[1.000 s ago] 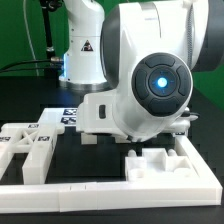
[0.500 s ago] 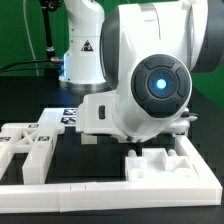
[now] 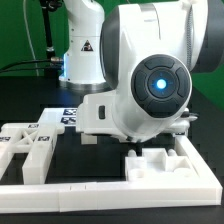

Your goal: Assemble chair

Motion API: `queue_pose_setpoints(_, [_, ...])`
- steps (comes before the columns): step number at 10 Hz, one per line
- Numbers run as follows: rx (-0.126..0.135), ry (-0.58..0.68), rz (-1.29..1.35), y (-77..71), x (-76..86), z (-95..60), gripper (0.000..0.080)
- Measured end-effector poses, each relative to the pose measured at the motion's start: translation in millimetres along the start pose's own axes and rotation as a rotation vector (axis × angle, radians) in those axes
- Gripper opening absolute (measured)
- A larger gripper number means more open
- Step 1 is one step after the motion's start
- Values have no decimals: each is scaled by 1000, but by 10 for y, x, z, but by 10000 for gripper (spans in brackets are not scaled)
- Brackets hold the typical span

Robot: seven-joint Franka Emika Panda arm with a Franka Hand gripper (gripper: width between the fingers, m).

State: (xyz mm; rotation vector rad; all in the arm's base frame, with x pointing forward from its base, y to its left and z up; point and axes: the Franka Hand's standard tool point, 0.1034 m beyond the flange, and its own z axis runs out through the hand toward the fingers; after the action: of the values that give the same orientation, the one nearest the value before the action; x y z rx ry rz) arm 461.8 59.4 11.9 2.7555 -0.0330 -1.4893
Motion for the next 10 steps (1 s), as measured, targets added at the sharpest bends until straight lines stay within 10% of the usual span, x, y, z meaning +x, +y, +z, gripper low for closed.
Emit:
queue_pose_setpoints(2, [10,7,-17,20,-35,-171,285])
queue_pose_setpoints(5, [-7,80,-47,26,-401,-870,287])
queue_pose_setpoints(10, [17,407,-53,-35,-376,-1004,287])
